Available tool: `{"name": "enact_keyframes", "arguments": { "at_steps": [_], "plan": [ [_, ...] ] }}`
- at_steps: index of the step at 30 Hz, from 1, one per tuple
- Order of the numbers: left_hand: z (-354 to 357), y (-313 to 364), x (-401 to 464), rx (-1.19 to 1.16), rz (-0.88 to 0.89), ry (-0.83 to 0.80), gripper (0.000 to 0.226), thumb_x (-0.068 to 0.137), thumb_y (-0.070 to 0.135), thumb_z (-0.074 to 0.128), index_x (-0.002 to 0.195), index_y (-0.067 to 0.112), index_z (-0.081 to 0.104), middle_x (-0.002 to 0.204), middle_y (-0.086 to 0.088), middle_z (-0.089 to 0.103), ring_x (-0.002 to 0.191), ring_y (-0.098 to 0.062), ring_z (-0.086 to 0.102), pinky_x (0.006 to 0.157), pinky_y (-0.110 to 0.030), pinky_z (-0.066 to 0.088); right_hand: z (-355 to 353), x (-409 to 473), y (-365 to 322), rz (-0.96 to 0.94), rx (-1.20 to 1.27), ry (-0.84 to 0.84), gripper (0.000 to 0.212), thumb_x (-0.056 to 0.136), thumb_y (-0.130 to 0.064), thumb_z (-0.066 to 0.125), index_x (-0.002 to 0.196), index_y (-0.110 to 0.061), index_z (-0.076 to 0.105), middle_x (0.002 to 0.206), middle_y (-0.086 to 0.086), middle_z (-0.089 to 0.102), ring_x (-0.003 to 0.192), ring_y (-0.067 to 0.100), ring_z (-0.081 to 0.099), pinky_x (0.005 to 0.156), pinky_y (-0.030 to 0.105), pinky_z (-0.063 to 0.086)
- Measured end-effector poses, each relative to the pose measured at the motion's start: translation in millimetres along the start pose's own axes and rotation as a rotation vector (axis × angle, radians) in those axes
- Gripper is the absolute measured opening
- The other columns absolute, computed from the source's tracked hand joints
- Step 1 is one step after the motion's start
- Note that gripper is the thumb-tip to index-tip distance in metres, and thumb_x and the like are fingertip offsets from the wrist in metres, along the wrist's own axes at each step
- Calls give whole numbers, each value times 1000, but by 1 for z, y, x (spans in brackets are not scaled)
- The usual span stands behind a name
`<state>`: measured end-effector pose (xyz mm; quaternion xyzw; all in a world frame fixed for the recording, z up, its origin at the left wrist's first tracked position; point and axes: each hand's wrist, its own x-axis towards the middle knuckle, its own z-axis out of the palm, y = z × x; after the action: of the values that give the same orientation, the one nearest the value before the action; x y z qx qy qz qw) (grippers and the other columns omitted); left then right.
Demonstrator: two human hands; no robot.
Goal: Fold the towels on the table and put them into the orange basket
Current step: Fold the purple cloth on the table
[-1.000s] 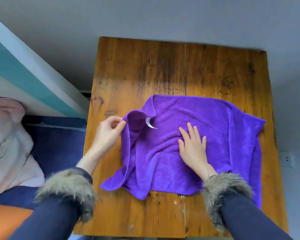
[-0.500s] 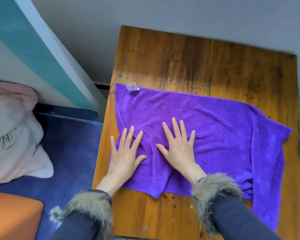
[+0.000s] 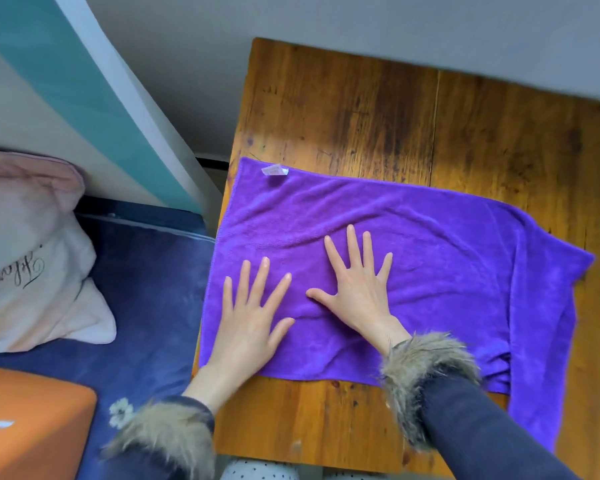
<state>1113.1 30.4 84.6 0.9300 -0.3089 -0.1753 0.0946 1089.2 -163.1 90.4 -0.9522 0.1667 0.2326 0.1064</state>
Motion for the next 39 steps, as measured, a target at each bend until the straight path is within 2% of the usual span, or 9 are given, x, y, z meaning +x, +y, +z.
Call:
{"name": "enact_keyframes", "arguments": {
  "at_steps": [3, 6, 8, 12, 15, 21, 25, 32, 39],
  "plan": [
    [9, 36, 11, -133, -128, -39, 68, 85, 56, 30, 146, 28, 20, 157, -9, 5, 143, -33, -6, 108, -60, 8, 8, -15, 12, -11, 39, 124, 71, 84, -49, 52, 146, -29, 25, 158, 7, 9, 145, 30, 4, 105, 68, 11],
    [8, 70, 38, -93, -65, -52, 71, 87, 55, 35, 148, 29, 11, 157, -8, -4, 139, -31, -19, 107, -63, 1, 11, -33, 43, 75, 72, 222, 57, 86, -38, 37, 141, -22, 38, 153, 9, 27, 141, 31, 23, 102, 67, 23],
    [13, 82, 50, -19, 53, -118, 80, 84, 56, 49, 148, 31, 8, 157, -5, -10, 138, -29, -23, 106, -67, -1, 11, -46, 74, 141, 93, 258, 57, 87, -37, 31, 140, -20, 39, 152, 10, 29, 141, 31, 25, 103, 65, 23],
    [17, 81, 54, 147, 138, -248, 101, 63, 67, 66, 146, 30, 21, 156, -7, 10, 142, -35, 10, 96, -75, 17, 8, -64, 147, 302, 137, 333, 55, 89, -33, 40, 141, -14, 39, 152, 12, 28, 142, 32, 22, 107, 63, 19],
    [14, 89, 57, 161, 64, -285, 100, 74, 60, 61, 146, 37, -4, 154, 0, -21, 142, -29, -17, 104, -70, 5, 2, -70, 199, 441, 231, 395, 51, 94, -26, 48, 141, -10, 37, 153, 12, 27, 143, 31, 17, 110, 59, 15],
    [19, 178, 64, -29, 26, -179, 75, 89, 39, 53, 149, 29, 8, 156, -4, -14, 143, -29, -16, 107, -66, 3, -10, -78, 280, 651, 625, 596, 35, 92, -9, 48, 126, -1, 50, 127, 19, 50, 118, 34, 47, 99, 34, 32],
    [45, 250, 69, 2, 140, -221, 79, 87, 47, 52, 148, 33, 4, 156, -3, -15, 143, -29, -16, 108, -67, 4, -10, -80, 323, 759, 721, 511, 33, 88, -19, 60, 116, -2, 55, 114, 19, 57, 107, 30, 52, 89, 28, 32],
    [64, 279, 78, 73, 9, -292, 99, 77, 59, 60, 146, 37, -7, 154, 1, -23, 141, -28, -23, 104, -69, 2, -3, -79, 358, 627, 605, 196, 23, 88, -27, 60, 102, -9, 61, 109, 12, 62, 106, 32, 56, 84, 35, 43],
    [58, 287, 78, 64, -40, -313, 97, 77, 54, 64, 147, 37, -2, 155, 3, -21, 141, -26, -22, 104, -69, 5, -35, -82, 407, 824, 748, 391, 24, 95, -25, 47, 104, -4, 54, 111, 17, 61, 108, 36, 53, 82, 36, 38]
  ]
}}
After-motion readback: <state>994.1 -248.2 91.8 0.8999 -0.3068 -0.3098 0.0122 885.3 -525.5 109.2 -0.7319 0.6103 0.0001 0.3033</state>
